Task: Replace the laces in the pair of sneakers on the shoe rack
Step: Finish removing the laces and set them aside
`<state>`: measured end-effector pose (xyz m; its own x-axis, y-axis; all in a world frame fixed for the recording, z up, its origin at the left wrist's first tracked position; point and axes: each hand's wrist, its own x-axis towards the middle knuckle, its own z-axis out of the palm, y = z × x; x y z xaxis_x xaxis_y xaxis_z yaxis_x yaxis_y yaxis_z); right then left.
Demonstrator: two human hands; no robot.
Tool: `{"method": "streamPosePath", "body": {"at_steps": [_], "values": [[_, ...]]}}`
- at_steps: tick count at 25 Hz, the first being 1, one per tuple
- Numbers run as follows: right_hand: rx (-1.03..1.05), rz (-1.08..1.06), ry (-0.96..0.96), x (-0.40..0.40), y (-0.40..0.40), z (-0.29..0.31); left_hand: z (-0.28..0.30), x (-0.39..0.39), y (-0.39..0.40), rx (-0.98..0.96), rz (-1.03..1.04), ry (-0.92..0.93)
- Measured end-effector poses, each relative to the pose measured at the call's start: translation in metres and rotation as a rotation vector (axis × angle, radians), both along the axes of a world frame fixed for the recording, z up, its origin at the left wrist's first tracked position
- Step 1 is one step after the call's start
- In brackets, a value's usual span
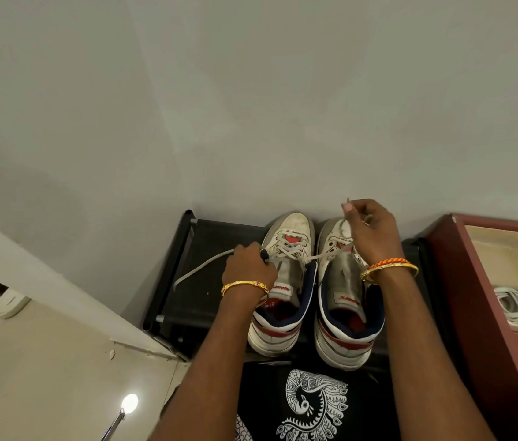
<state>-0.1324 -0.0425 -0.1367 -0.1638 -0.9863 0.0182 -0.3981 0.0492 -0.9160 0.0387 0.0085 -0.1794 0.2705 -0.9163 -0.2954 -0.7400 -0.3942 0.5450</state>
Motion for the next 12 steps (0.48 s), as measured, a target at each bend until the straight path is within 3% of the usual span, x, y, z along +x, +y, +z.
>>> {"method": "streamPosePath", "body": {"at_steps": [4,7,12], "values": [[0.087,0.172,0.498,0.022,0.018,-0.009,0.002,-0.017,-0.011,-0.212,-0.248,-0.258],[0.238,0.271,0.639,0.042,0.03,-0.016,-0.002,-0.031,-0.02,-0.145,-0.371,-0.428],[0.342,0.144,0.813,0.051,0.033,-0.025,-0.007,-0.034,-0.022,-0.119,-0.288,-0.413]]}}
